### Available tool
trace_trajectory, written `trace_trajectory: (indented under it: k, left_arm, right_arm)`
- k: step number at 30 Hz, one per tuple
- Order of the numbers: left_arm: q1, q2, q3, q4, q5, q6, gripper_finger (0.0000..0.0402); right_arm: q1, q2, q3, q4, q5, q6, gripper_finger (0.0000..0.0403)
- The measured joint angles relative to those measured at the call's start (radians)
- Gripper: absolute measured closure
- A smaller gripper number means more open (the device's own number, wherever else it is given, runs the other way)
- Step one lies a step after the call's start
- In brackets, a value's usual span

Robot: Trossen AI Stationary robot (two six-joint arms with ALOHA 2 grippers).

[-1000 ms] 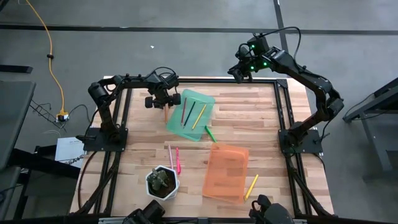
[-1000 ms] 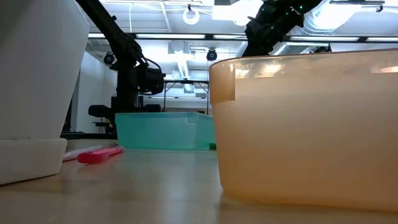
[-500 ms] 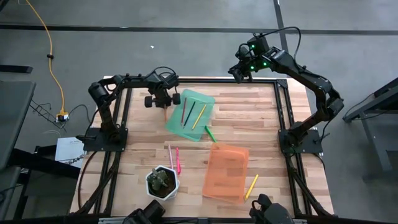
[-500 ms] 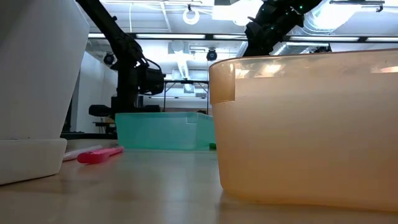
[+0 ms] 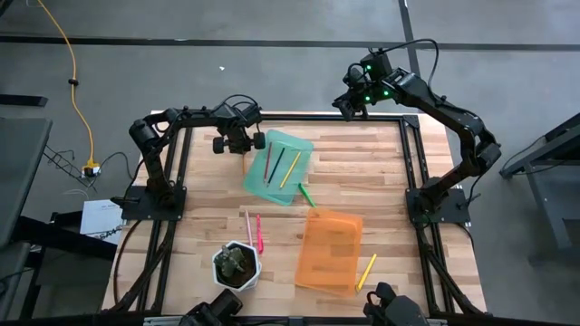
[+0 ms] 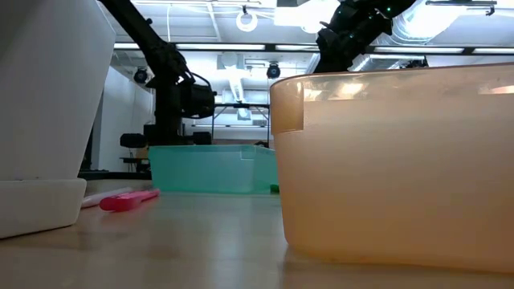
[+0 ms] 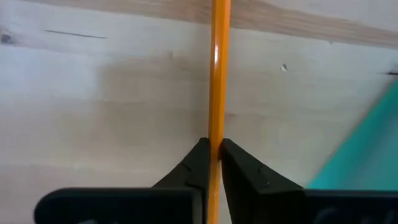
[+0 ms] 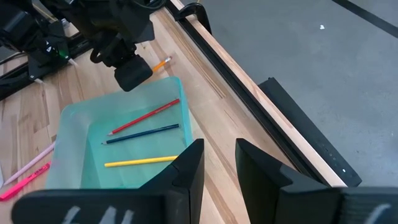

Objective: Sort pens & pencils
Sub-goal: Put the orange pencil into the green bin

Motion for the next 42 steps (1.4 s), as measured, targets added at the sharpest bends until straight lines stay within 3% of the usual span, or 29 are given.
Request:
trace_trajectory:
  k: [6,27,42]
  left_arm:
    - [-0.003,-0.001,0.0,-0.001,0.016,0.023,0.0397]
    - [-0.01,-0.156,0.0,-0.019,-0.071,0.072,0.0383]
    - [-0.124,-0.251,0.0,0.039,-0.09,0.075,0.0381]
  right_arm:
    - [0.0,0.0,0.0,0.001,0.0,-0.002,0.032]
    - [0.0,0.0,0.0,0.027,0.0,-0.005,0.032]
    - [0.0,0.0,0.0,0.032,0.0,-0.005,0.032]
